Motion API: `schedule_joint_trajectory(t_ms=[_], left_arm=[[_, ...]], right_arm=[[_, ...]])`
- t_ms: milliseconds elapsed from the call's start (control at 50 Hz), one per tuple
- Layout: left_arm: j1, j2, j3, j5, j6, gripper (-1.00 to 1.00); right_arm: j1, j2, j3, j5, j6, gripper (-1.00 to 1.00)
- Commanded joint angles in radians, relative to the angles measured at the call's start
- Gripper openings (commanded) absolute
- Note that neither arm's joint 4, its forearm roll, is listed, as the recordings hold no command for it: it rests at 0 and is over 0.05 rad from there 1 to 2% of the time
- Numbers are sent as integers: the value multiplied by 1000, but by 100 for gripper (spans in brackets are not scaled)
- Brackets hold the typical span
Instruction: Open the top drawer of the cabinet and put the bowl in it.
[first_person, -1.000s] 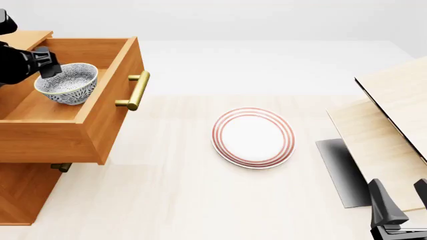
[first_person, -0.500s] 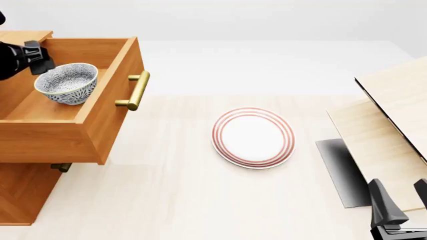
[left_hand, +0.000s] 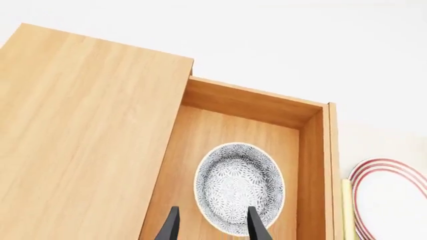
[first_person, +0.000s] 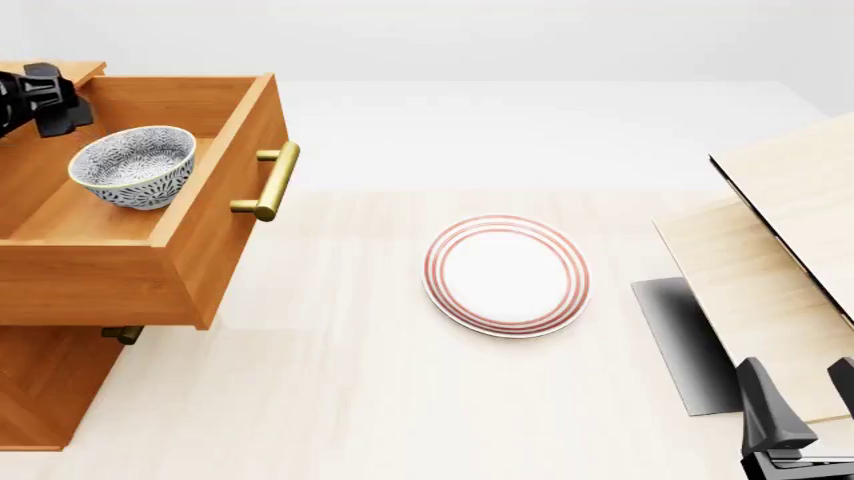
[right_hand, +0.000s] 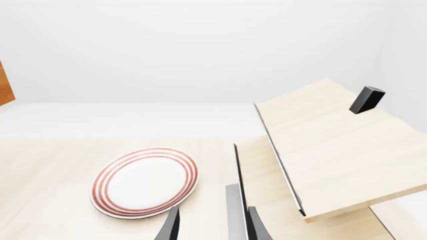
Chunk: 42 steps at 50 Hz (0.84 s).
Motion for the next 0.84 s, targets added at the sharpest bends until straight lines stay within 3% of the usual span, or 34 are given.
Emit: schedule_joint_trajectory(t_ms=[20,840], left_arm=[[1,-19,-4,14,6,100],[-34,-133,-58,131,31,100]], right_arm=[[0,-1,1,0,-1,100],[0,-1,1,0,-1,100]])
